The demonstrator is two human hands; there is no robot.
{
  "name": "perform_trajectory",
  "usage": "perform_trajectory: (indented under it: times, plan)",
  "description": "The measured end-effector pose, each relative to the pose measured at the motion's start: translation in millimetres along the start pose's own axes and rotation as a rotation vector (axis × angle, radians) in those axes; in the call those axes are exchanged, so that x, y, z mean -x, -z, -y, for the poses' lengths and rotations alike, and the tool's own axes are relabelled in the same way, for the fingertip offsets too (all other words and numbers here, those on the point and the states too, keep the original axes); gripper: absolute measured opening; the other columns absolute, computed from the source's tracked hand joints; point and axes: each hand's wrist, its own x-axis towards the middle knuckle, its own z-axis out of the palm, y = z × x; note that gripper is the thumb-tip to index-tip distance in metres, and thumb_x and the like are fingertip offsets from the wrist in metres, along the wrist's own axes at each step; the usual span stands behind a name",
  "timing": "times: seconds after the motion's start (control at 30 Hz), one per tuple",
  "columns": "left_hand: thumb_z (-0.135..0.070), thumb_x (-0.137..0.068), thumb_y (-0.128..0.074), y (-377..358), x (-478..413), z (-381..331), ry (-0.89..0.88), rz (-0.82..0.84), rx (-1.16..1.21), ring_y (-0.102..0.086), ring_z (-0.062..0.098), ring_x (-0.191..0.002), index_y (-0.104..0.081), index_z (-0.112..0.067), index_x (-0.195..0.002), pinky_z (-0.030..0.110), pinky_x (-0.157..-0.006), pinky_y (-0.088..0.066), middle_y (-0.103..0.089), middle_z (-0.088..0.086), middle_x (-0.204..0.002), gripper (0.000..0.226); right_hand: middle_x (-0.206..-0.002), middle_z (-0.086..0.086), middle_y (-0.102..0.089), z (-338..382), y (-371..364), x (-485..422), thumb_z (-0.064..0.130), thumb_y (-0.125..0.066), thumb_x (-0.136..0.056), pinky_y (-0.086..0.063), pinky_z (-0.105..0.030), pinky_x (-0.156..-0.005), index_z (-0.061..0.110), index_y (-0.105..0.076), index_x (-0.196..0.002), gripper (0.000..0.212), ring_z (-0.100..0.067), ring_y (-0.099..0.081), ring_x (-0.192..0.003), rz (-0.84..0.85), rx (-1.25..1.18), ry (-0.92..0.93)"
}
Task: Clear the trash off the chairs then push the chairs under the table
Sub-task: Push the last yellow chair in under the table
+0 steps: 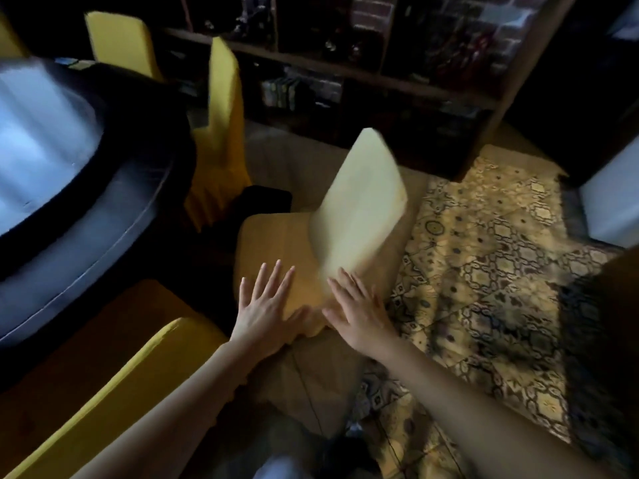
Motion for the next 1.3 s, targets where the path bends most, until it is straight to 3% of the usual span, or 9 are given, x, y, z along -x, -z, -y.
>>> perform_trajectory:
  times: [0.27,0.43,0.6,0.83,1.0,1.3]
  plan:
    - [-0.073,-0.081,-0.009,-10,-92,-141,-0.233,0.018,-0.069,0.043,0.013,-0.127,0.016,-0.039,-0.144,0.04,-0.095,0.036,0.03,-0.013,-0.146,0.076,-0.159,0.012,0.013,-149,75,26,0.058,-0.026,-0.096,0.003,-0.052,-0.117,0.035,-0.005,-0.151,0.063,-0.012,0.018,-0.144,-0.058,-0.016,-0.184]
    - [-0.067,-0.088,-0.019,-11,-125,-198,-0.265,0.035,-0.085,0.038,0.015,-0.13,0.011,-0.034,-0.147,0.047,-0.104,0.027,0.028,-0.011,-0.147,0.074,-0.16,0.011,0.008,-204,102,36,0.055,-0.03,-0.097,0.003,-0.048,-0.116,0.032,-0.01,-0.151,0.063,-0.011,0.015,-0.145,-0.161,-0.014,-0.244]
    - [-0.067,-0.088,-0.023,-2,-155,-230,-0.326,-0.008,-0.114,0.038,0.014,-0.131,0.004,-0.033,-0.148,0.043,-0.1,0.031,0.025,-0.011,-0.148,0.074,-0.159,0.011,0.011,-241,117,36,0.056,-0.029,-0.096,0.005,-0.05,-0.116,0.033,-0.008,-0.151,0.063,-0.013,0.015,-0.145,-0.19,-0.035,-0.276]
    - [-0.07,-0.084,-0.017,1,-210,-258,-0.309,-0.003,-0.097,0.041,0.012,-0.129,0.023,-0.041,-0.136,0.046,-0.106,0.026,0.031,-0.01,-0.148,0.072,-0.156,0.014,0.018,-284,142,7,0.058,-0.026,-0.095,0.011,-0.045,-0.113,0.035,-0.005,-0.151,0.064,-0.01,0.021,-0.142,-0.24,-0.029,-0.298]
    - [-0.069,-0.082,-0.014,-1,-263,-280,-0.272,0.029,-0.091,0.036,0.015,-0.133,0.019,-0.037,-0.14,0.044,-0.104,0.028,0.033,-0.009,-0.146,0.074,-0.156,0.015,0.018,-327,172,-32,0.057,-0.026,-0.096,0.014,-0.043,-0.113,0.035,-0.004,-0.151,0.063,-0.009,0.021,-0.142,-0.189,0.012,-0.304]
    - [-0.071,-0.078,-0.012,6,-364,-285,-0.129,-0.003,-0.04,0.032,0.017,-0.137,0.021,-0.037,-0.139,0.048,-0.107,0.024,0.031,-0.007,-0.149,0.077,-0.16,0.012,0.008,-387,249,-147,0.055,-0.03,-0.097,0.005,-0.046,-0.115,0.034,-0.01,-0.151,0.061,-0.011,0.015,-0.145,-0.142,0.049,-0.159]
